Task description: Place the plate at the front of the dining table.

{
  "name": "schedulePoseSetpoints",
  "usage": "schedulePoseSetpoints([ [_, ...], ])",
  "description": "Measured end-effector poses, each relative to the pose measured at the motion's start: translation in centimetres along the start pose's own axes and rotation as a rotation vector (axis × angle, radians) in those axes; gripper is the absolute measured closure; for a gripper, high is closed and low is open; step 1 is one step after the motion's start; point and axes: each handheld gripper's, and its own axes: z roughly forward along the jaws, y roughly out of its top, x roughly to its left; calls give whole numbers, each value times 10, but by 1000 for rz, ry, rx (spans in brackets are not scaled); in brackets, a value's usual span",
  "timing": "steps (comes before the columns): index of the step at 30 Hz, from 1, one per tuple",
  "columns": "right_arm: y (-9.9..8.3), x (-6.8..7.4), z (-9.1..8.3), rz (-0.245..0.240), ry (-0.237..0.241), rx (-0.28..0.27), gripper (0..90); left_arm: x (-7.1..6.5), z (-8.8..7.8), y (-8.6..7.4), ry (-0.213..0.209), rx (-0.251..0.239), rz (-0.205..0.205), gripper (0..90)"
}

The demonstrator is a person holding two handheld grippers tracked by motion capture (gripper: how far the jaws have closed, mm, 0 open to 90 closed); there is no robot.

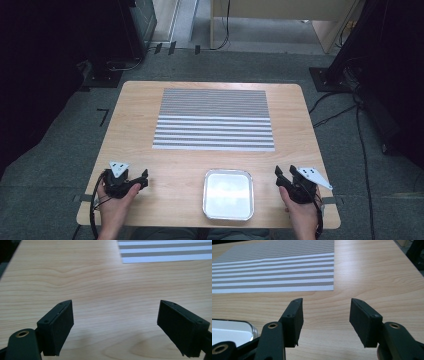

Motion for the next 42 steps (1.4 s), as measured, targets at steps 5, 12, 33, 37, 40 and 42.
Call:
schedulePoseSetpoints([
  [5,-2,7,0,-19,29,3,480,-26,-6,-1,-65,1,23,138],
  [12,-4,15,-4,-7,60,5,529,-55,-9,-3,-116,2,57,138],
  [33,-10,36,-9,49,164,14,569,-113,-10,-7,-214,9,109,139],
  [37,-11,41,-10,50,162,20,576,-119,-11,-8,-232,11,105,139],
  [40,-12,43,-10,57,173,37,589,-124,-12,-8,-239,10,104,139],
  [42,-14,47,-9,57,177,55,613,-130,-13,-8,-249,11,103,139],
])
